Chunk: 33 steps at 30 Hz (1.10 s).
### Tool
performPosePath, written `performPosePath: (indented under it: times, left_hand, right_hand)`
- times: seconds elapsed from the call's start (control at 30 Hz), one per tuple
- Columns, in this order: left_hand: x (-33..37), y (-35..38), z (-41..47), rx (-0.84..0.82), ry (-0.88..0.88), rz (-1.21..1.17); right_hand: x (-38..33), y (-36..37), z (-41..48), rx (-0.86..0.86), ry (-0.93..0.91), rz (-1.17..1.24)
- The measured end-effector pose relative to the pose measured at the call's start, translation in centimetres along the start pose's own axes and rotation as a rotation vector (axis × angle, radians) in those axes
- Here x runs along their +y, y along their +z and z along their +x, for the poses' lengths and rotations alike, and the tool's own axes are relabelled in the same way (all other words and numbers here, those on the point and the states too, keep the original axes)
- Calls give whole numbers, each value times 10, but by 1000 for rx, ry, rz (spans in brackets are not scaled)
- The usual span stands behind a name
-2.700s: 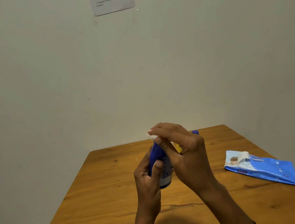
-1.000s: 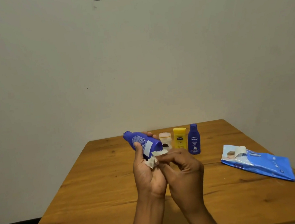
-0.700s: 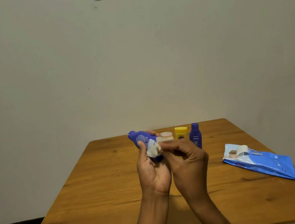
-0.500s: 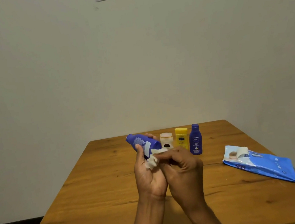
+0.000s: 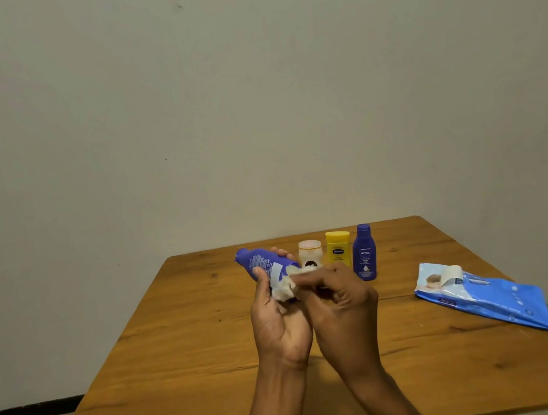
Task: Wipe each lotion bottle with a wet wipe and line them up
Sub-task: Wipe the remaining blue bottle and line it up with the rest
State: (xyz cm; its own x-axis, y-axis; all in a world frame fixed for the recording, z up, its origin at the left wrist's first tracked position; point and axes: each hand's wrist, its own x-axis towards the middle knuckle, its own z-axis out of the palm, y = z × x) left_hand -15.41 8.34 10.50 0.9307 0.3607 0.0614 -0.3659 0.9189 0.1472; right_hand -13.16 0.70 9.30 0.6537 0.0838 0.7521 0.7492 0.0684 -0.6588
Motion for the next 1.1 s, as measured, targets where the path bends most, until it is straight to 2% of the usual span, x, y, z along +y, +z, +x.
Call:
performPosePath:
  times: [0.1, 0.3, 0.37, 0.57, 0.7, 0.77, 0.9, 1.03, 1.1]
  left_hand:
    - [0, -10, 3, 62, 40, 74]
    - [-1, -36, 0, 116, 70, 122]
    - [-3, -41, -1, 112, 77, 164]
    - [-6, -53, 12, 136, 245, 519]
    - [-6, -58, 11, 116, 141, 453]
    - [-4, -63, 13, 105, 191, 483]
    - [2, -70, 25, 96, 328, 671]
    - [12, -80, 37, 140, 444, 1036]
    - [18, -84, 43, 148, 464, 1138]
  right_hand:
    - [-3, 2, 7, 65, 58, 59]
    - [16, 11, -30, 43, 212, 2]
    - [21, 13, -36, 35, 218, -65]
    - [28, 17, -43, -60, 148, -309]
    - [39, 18, -37, -144, 184, -341]
    - [44, 20, -36, -169, 196, -361]
    - [54, 23, -27, -127, 223, -377]
    - [67, 29, -20, -68, 286, -347]
    - [74, 33, -18, -35, 314, -316]
